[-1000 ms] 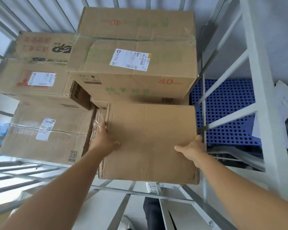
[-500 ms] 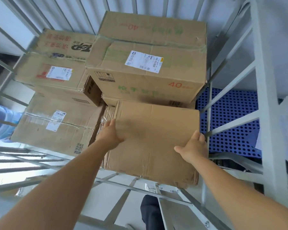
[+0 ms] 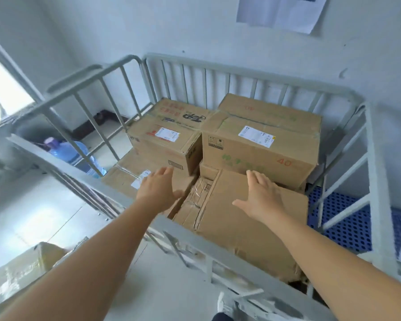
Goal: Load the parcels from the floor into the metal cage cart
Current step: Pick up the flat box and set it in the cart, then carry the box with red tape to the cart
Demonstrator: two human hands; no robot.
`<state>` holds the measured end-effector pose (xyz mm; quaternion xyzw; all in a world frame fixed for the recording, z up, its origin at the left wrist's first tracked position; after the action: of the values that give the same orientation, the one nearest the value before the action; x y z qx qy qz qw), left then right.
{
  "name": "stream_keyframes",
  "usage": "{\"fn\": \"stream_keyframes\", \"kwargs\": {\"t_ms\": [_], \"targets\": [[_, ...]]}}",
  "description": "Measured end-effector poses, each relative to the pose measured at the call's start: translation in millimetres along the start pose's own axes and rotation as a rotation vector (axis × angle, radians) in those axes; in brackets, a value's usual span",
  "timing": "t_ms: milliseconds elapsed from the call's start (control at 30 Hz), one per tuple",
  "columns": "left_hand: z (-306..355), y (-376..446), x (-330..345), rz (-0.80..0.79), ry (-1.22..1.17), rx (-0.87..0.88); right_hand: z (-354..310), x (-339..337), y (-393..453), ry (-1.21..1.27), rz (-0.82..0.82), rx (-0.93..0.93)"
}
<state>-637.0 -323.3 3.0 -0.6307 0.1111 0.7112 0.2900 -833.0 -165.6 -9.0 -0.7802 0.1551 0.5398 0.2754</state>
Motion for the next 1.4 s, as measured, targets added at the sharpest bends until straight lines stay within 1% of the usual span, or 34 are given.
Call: {"fn": "stream_keyframes", "kwargs": {"t_ms": [167, 333, 500, 667, 867, 1067, 1200, 1400], "targets": [[-45.2, -86.5, -58.2, 0.138, 0.005, -0.094, -83.2, -27.0, -39.8, -0.047, 0.085, -0.228], [-90.9, -166.2, -95.7, 0.253, -0.021, -0.223, -159.1, -36.2, -77.4, -0.075, 0.109, -0.439], [-131.1, -244.3, -105.2, 0.314, 0.007, -0.411, -224.7, -28.4, -112.8, -0.16, 0.05, -0.664], [-153.5, -316.1, -89.9, 0.326, -0.007, -0.666, -274.2, -5.8, -152.9, -0.197, -0.004, -0.892], [-142.8, -400.2, -52.3, 0.323, -0.087, -0.968, -297.1, 31.1, -204.1, -0.261, -0.118, -1.13], [-108.1, -493.0, -3.4, 0.291, -0.17, -1.272, -301.8, 72.0, -265.0, -0.335, -0.225, -1.365], [-75.6, -567.6, 32.4, 0.281, -0.224, -1.477, -302.2, 102.8, -326.8, -0.414, -0.302, -1.526], [-29.8, -682.5, 90.1, 0.281, -0.335, -1.752, -292.4, 151.1, -443.1, -0.485, -0.397, -1.781]]}}
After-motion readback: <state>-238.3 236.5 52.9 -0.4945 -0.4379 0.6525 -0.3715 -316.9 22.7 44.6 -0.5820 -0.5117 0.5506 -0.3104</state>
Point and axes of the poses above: each hand's wrist, its own y-axis towards the middle knuckle, its own x-axis out of the palm, z = x × y, the point moved 3 cm from there along y, towards the middle knuckle
